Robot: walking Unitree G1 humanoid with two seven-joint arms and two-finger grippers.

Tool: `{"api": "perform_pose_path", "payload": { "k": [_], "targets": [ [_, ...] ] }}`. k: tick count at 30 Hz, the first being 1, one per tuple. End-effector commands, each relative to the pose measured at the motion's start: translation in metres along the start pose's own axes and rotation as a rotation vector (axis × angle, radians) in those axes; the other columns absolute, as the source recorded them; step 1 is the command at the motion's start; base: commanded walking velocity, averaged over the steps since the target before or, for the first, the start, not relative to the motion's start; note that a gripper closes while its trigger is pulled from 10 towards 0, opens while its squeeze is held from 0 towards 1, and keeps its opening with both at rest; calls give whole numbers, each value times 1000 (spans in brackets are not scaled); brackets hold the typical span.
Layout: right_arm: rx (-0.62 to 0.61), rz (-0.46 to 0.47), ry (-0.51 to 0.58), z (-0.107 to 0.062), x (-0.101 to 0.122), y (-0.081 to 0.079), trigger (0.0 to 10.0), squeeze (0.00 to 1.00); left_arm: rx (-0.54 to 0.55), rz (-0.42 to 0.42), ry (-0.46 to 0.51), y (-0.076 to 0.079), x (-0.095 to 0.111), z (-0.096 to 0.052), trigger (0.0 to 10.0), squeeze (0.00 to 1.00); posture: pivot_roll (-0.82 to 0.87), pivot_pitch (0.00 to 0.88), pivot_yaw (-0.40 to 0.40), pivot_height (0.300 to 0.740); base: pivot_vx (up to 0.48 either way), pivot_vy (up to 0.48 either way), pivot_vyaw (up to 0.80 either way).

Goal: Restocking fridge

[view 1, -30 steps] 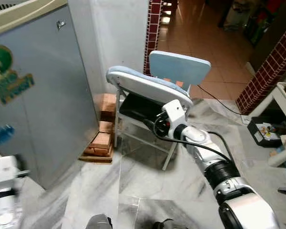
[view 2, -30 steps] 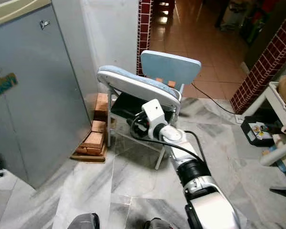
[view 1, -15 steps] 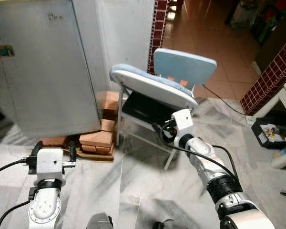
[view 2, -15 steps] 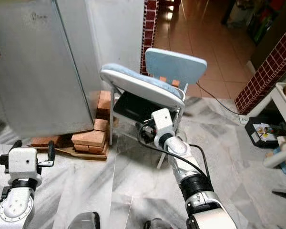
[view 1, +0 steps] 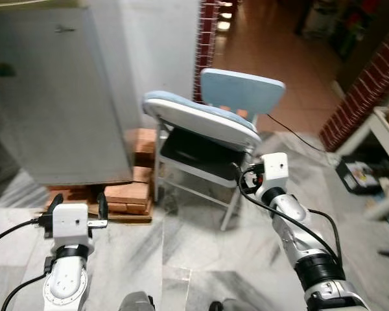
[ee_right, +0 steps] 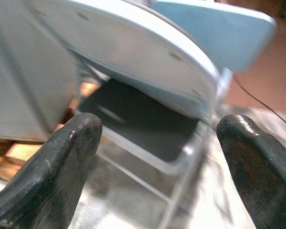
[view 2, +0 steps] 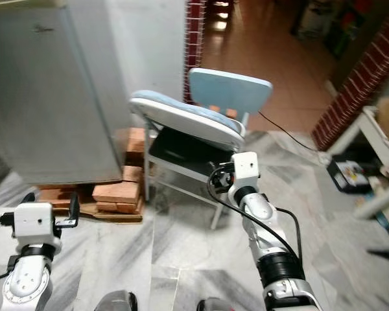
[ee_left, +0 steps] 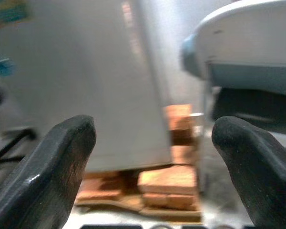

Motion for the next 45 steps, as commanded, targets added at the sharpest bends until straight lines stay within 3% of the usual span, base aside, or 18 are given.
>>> {"api": "perform_pose_path", "payload": {
  "k": [1,14,26,36,45],
  "targets": [
    [-13,12,11,-2,2,1,10000,0,-6,-11,1,0,2,-2,10000,0,78,73,-2,740,0,480,-800],
    [-43,39,-8,-10,-12,4,10000,0,-42,-21,-12,11,0,-10,10000,0,66,63,7,740,0,480,-258],
    [-69,36,14,-8,-6,8,10000,0,-38,-8,30,7,12,3,10000,0,65,66,5,740,0,480,0],
    [-69,40,20,-5,-4,6,10000,0,-53,-14,41,9,15,5,10000,0,69,63,4,740,0,480,0],
    [-76,35,18,-7,-6,9,10000,0,-83,-47,31,13,13,2,10000,0,65,61,8,740,0,480,-622]
  ]
}}
Point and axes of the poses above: a point about 5 cm out from each wrist's last joint towards the gripper, its own z axis pointing out of the wrist towards the gripper, its own x axis along the axis of the wrist's last joint, y = z × x, the point moved 5 cm from there along z, pointing out of the wrist towards the gripper, and after that the axes turned 13 degrees about z, right-handed, at the moved point
